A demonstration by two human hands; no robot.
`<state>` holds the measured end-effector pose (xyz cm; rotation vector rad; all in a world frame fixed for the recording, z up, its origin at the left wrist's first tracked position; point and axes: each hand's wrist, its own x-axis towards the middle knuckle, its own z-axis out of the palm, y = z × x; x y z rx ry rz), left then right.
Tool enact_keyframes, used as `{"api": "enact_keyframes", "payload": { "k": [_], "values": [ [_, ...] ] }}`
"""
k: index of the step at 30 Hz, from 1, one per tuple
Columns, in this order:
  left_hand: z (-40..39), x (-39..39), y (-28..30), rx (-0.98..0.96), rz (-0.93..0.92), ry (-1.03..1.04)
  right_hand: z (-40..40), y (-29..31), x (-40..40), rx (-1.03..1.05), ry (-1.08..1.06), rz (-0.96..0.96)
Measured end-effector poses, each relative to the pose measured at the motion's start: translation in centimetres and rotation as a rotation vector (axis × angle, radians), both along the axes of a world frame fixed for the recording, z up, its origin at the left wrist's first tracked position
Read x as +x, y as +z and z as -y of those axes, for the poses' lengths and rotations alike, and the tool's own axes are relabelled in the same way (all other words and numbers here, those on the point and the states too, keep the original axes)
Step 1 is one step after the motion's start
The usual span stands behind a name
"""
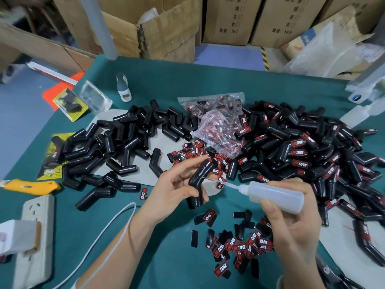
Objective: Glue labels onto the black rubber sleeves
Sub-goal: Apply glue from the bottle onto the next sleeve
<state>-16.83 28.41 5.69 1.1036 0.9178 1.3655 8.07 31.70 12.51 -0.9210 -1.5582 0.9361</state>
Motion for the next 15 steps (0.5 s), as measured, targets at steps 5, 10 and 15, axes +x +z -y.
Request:
{"api": "enact_keyframes", "payload": {
  "k": [5, 10, 15],
  "values": [
    [0.11, 0.03, -0.02, -0.023, 0.002, 0.02, 0.12, 0.24, -0.11, 0.001, 0.016, -0.049],
    [0.19, 0.04, -0.03, -0.02, 0.007, 0.02, 0.21, 0.08, -0.09, -0.04, 0.009, -0.084],
    [0.24, 0.16, 0.22, -0.025, 0.01, 0.023, 0.34, 0.31, -0.18, -0.029, 0.015, -0.043]
  ]
}}
